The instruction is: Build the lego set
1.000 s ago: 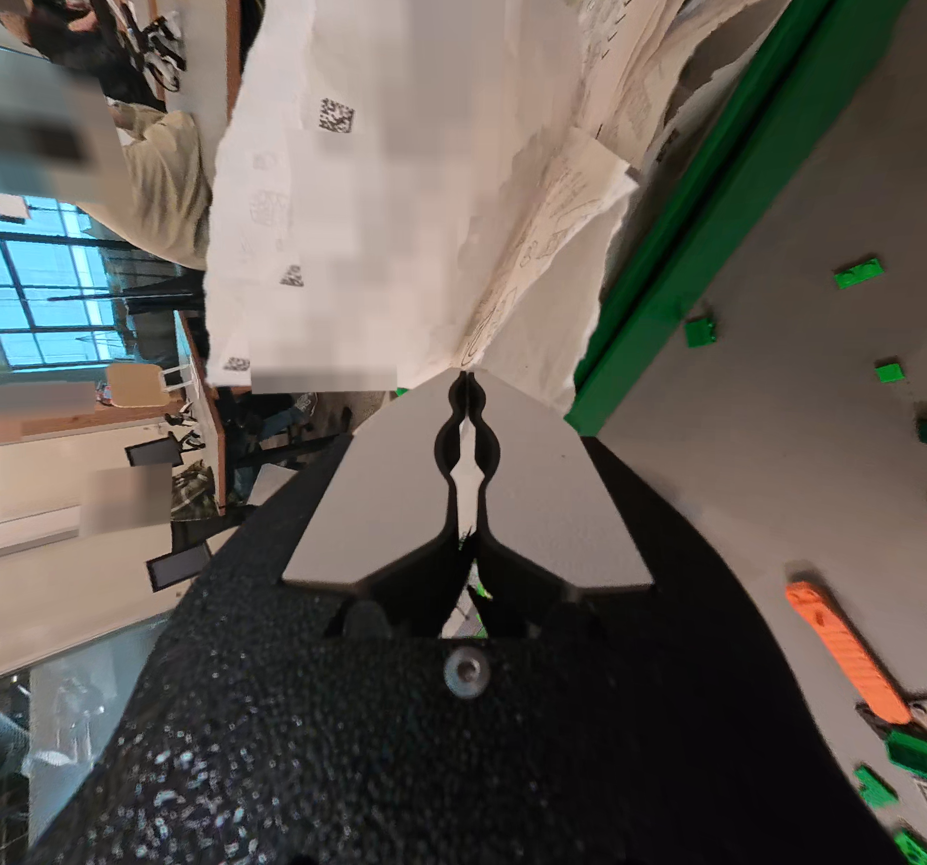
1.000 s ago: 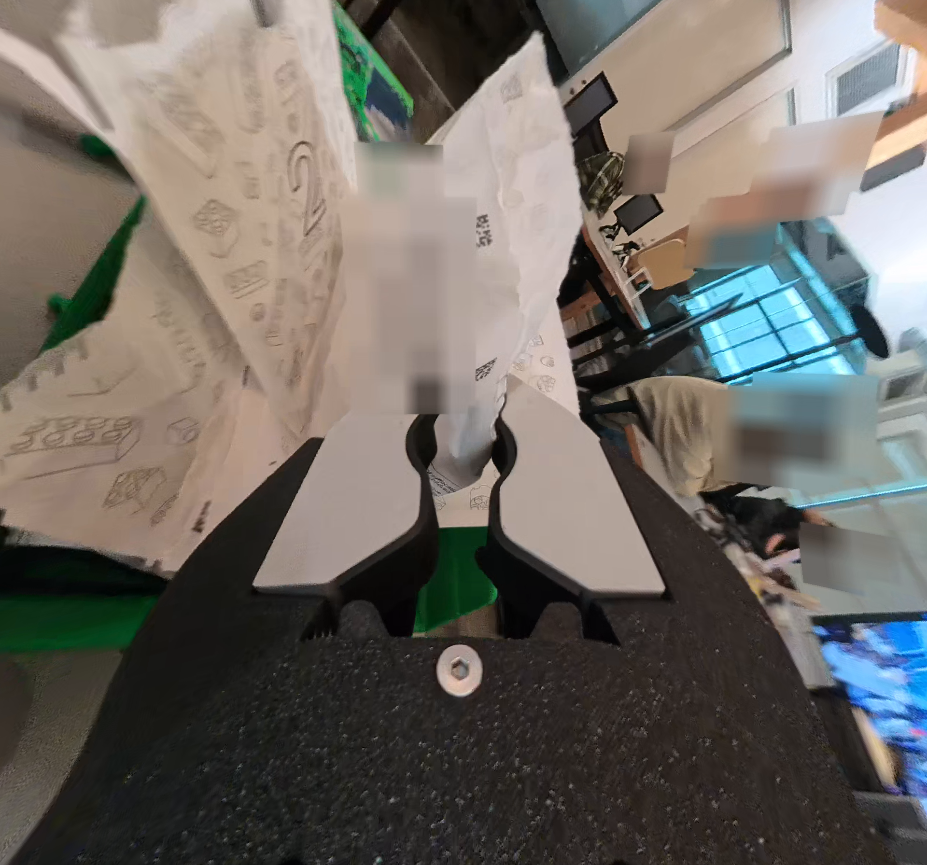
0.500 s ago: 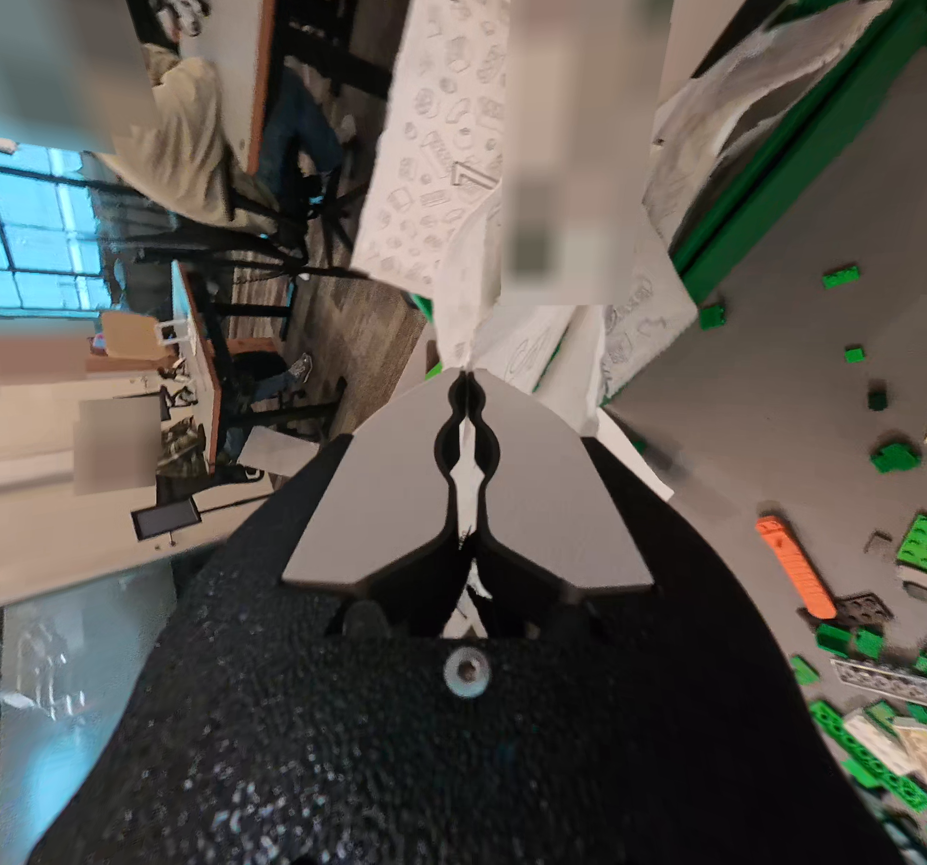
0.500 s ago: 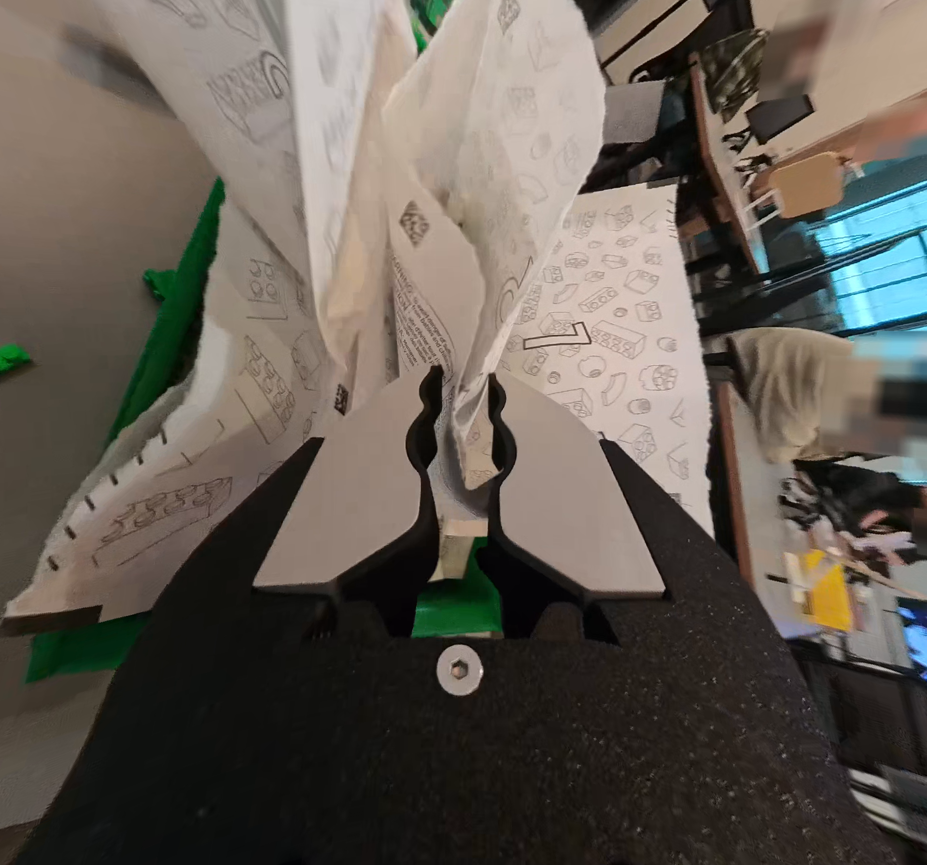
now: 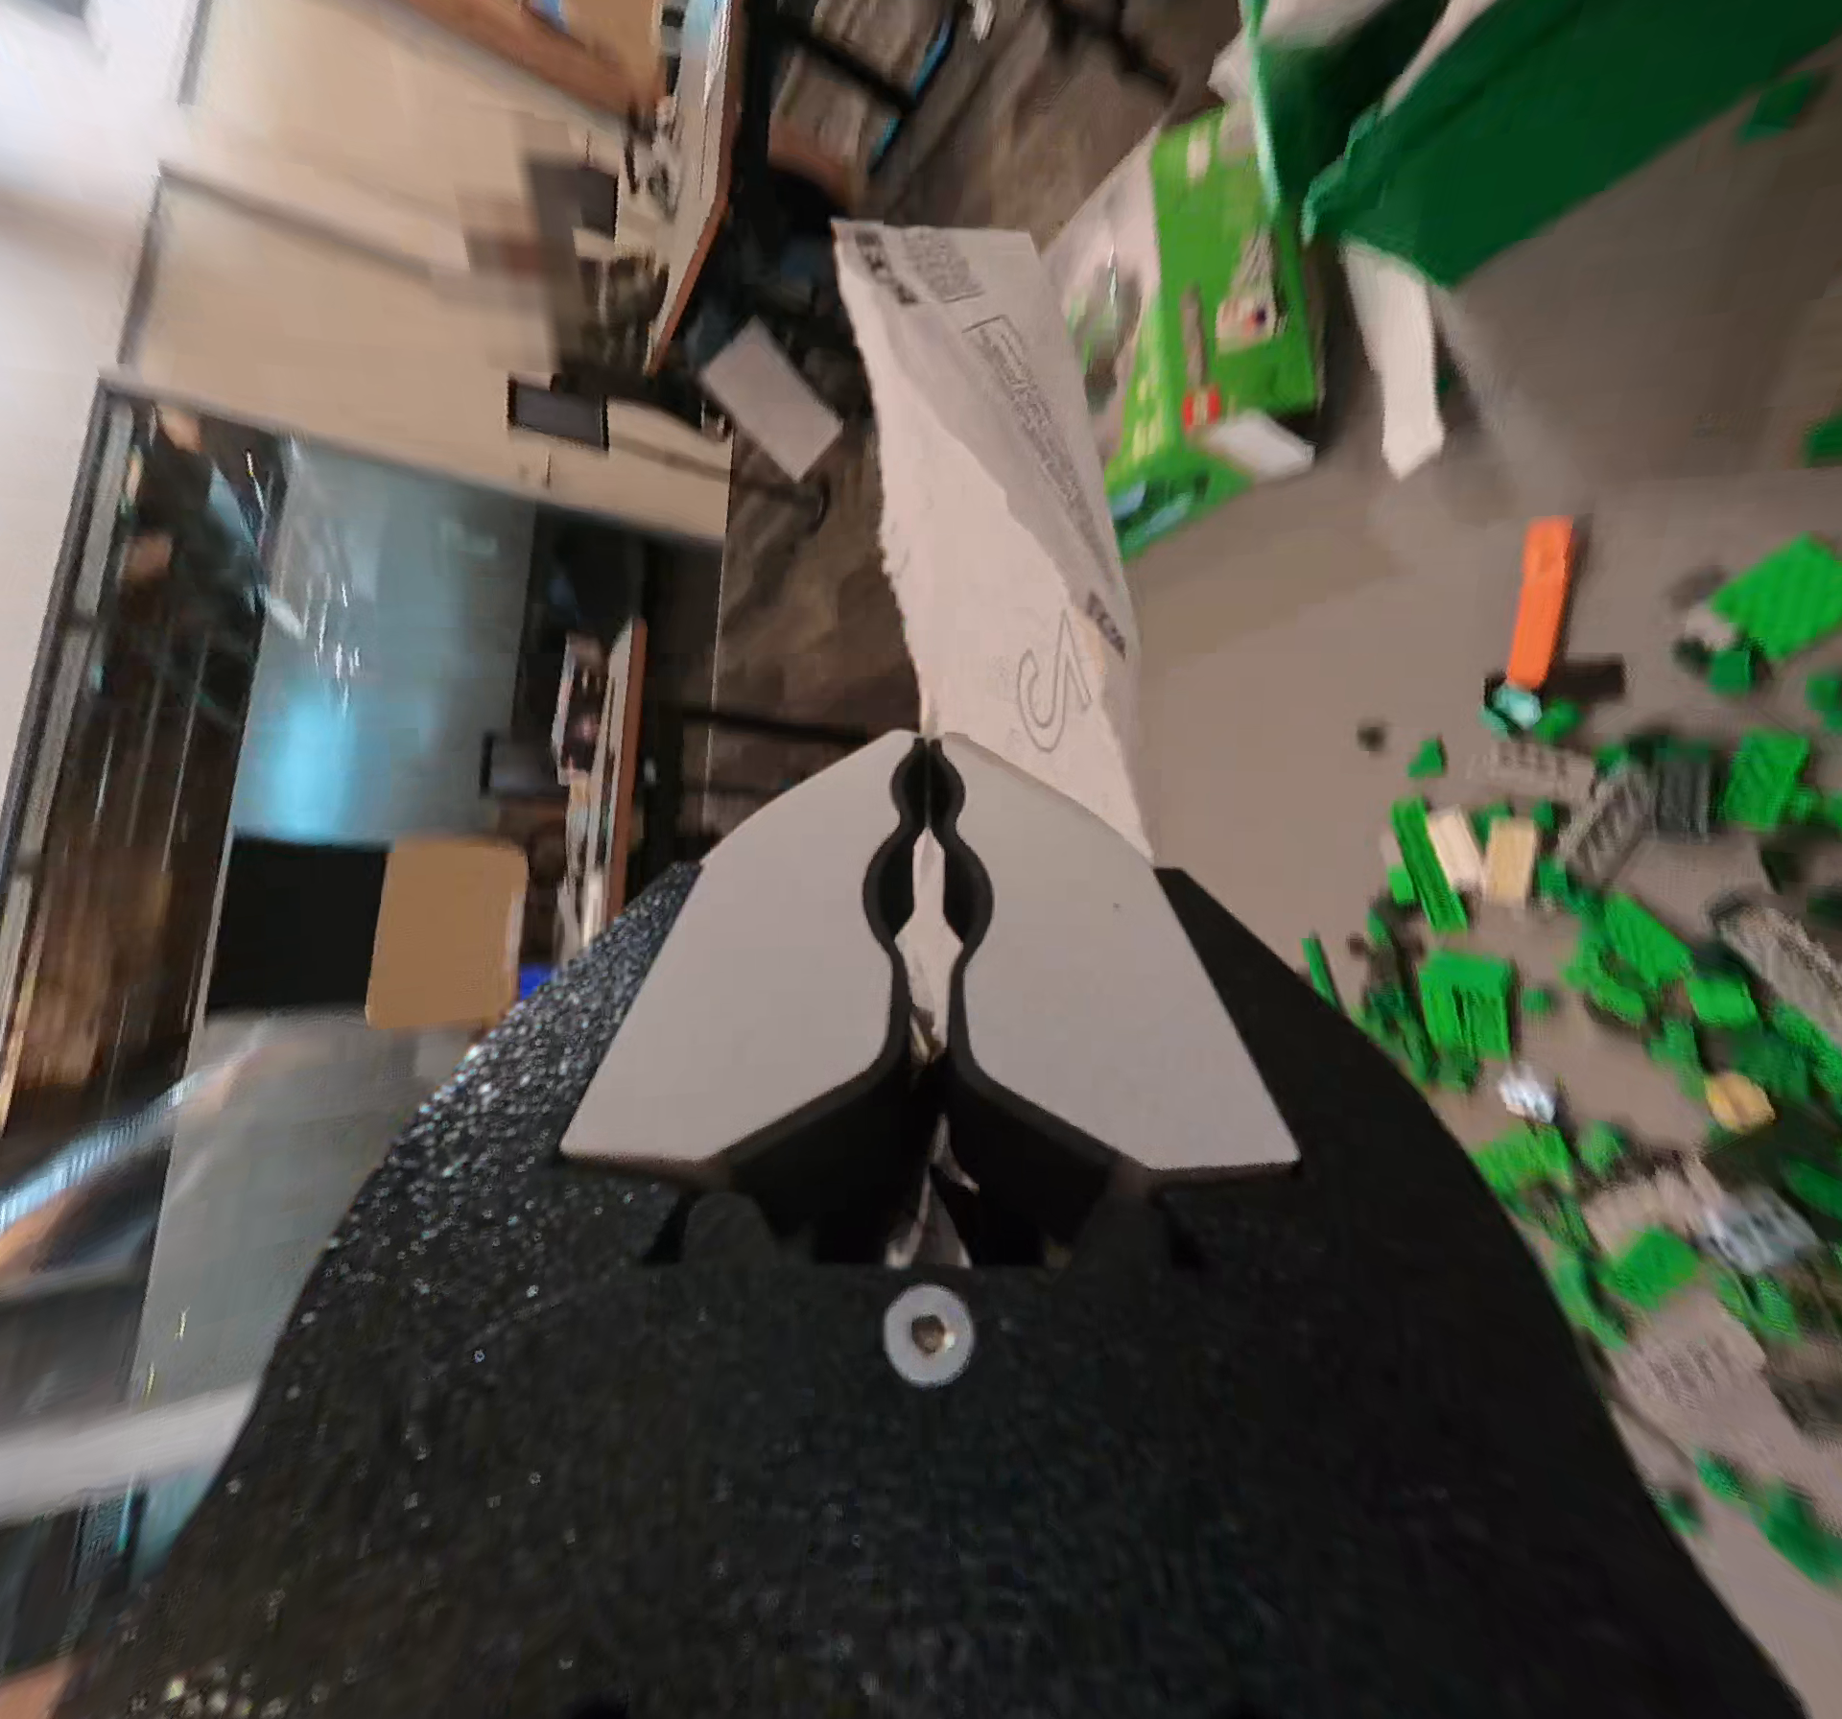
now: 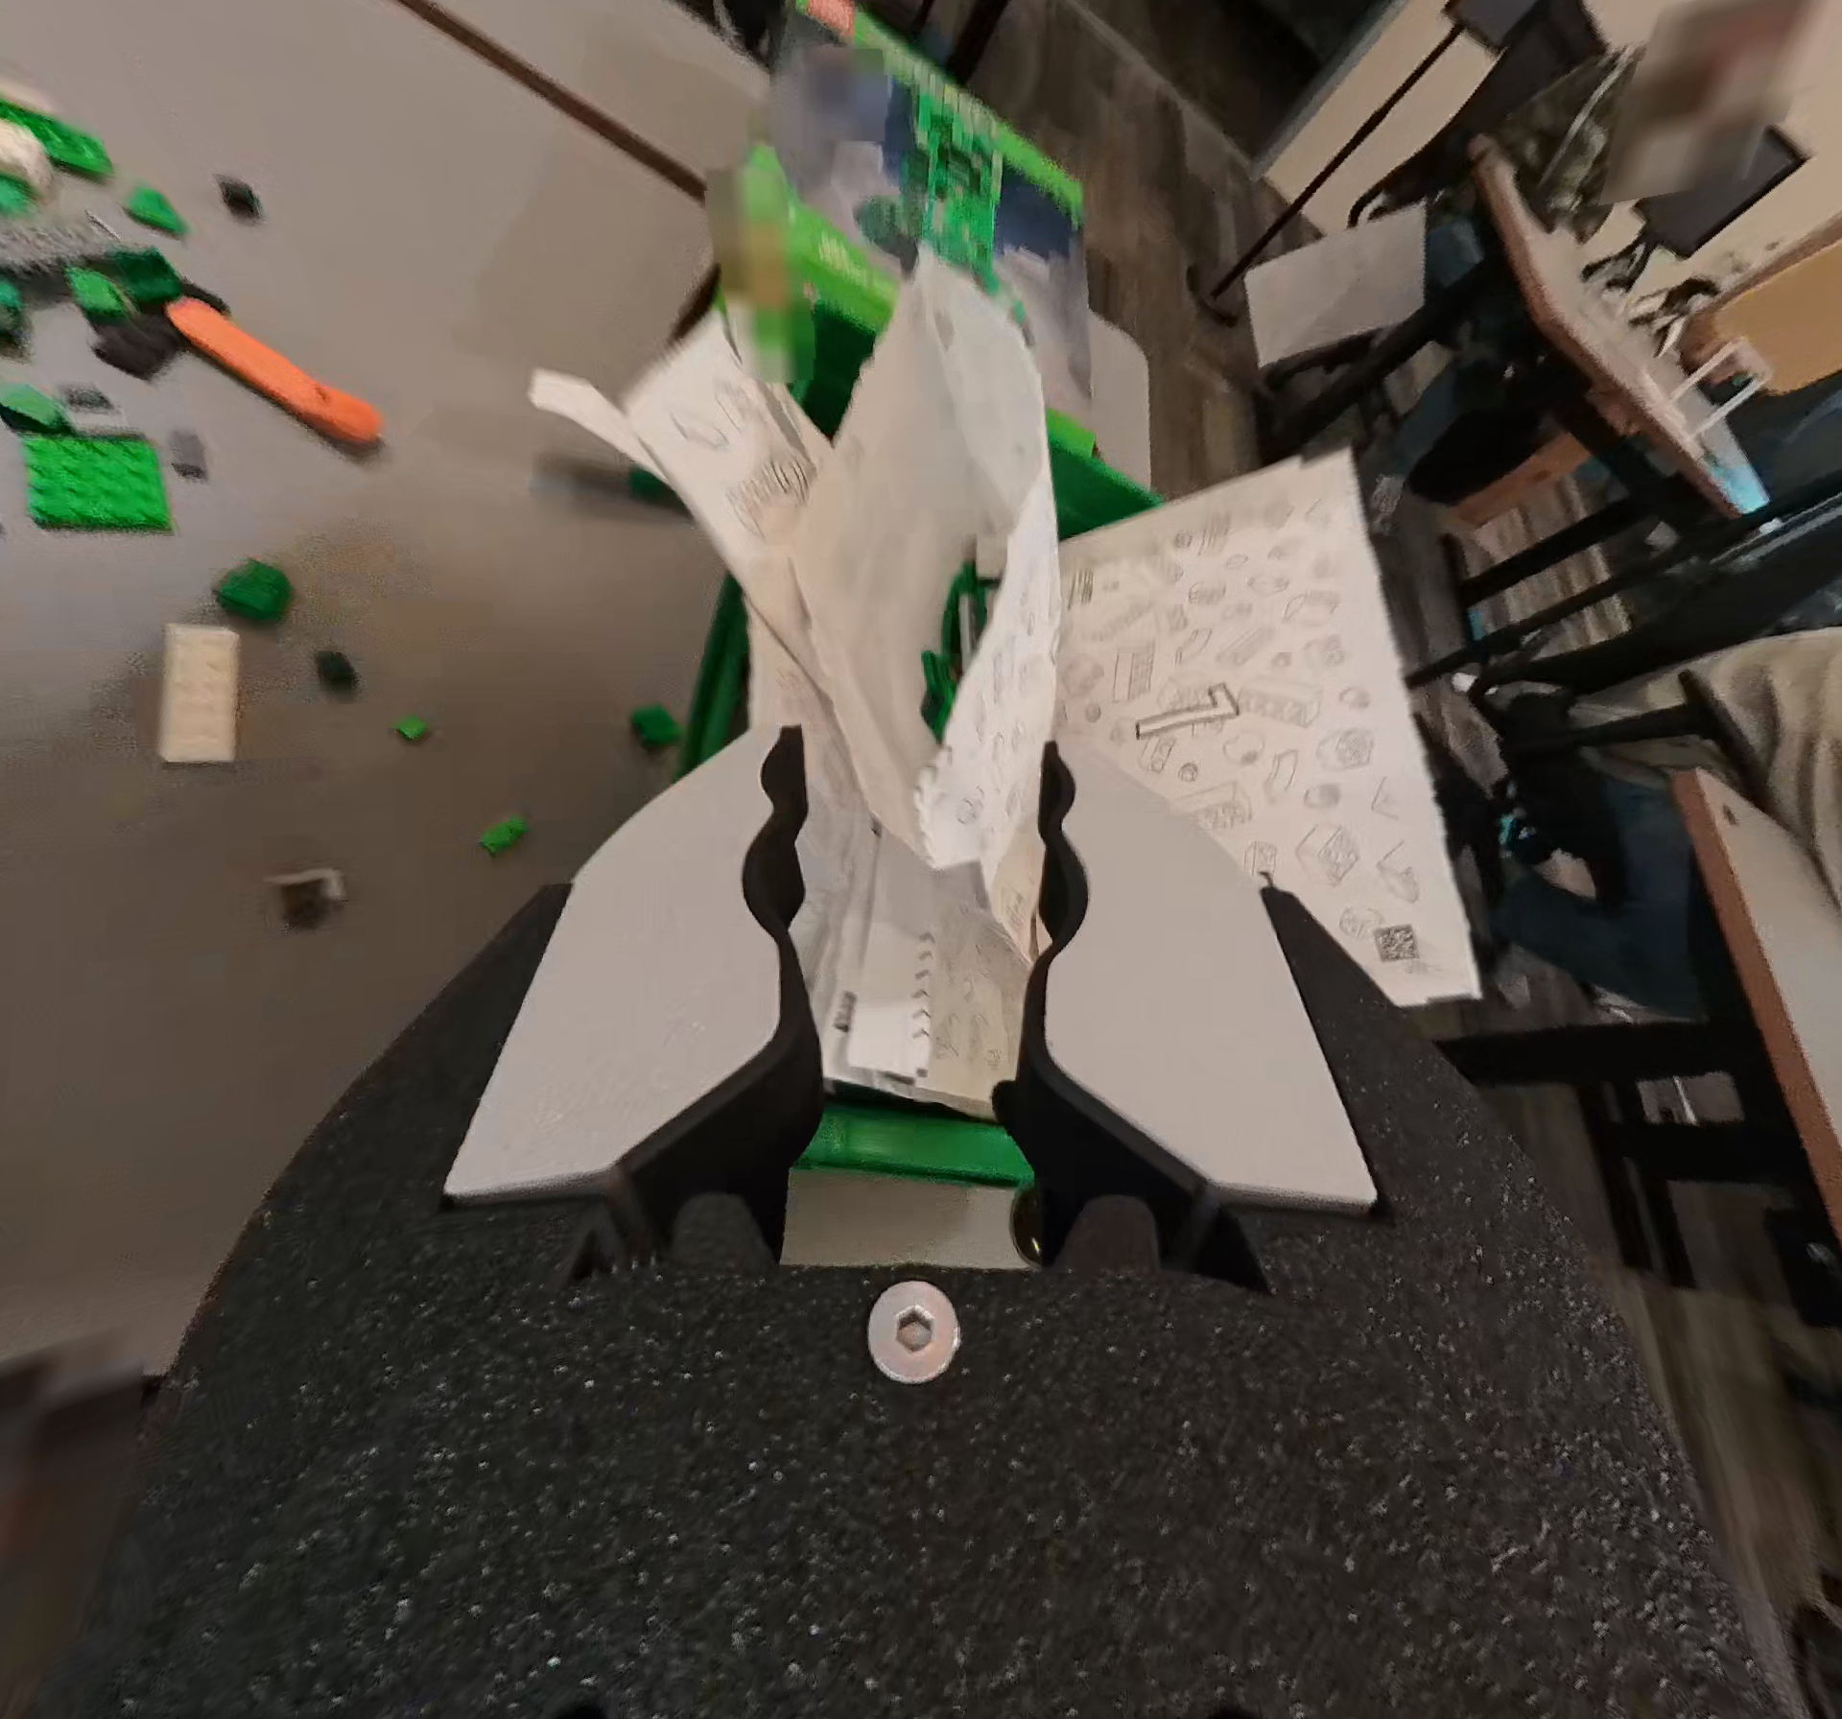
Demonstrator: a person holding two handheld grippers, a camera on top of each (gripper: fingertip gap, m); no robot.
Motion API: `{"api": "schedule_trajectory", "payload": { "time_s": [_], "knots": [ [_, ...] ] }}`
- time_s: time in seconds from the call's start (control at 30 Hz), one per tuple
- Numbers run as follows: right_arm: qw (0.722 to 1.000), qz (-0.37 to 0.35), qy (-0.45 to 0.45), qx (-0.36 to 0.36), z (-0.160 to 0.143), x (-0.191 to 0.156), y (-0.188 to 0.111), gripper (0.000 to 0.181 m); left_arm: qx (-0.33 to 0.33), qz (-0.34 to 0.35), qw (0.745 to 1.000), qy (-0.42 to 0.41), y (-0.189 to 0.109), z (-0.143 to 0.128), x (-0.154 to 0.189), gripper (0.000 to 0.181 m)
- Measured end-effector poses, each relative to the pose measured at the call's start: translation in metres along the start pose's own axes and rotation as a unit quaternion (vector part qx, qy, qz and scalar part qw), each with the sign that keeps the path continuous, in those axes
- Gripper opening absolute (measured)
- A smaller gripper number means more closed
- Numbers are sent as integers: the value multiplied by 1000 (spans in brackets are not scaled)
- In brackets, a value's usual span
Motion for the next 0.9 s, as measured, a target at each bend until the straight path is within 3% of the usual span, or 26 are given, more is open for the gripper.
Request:
{"api": "schedule_trajectory", "payload": {
  "time_s": [0.13,0.27,0.47,0.7,0.9],
  "knots": [
    [995,27,3,94,46,-42,-32,41,-99,3,992,-81,-64,-80,31,0],
    [975,106,-22,195,95,-127,-43,34,-180,-1,965,-192,-115,-156,78,0],
    [935,224,-53,269,151,-261,-34,32,-232,71,920,-309,-144,-237,162,0],
    [859,397,-69,315,196,-369,-38,35,-271,59,899,-340,-149,-286,221,0],
    [786,410,-189,422,225,-453,-68,40,-179,-57,870,-455,-152,-294,225,0]
  ]
}}
Point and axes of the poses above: each gripper's, where its closed fingertips meet, y out along the fingers, z out of its top, x = y × z across the jaws, the point moved 7 cm from there along -y, back along the fingers, and after that the axes turned 13 degrees about -z, right-handed, at the moved point
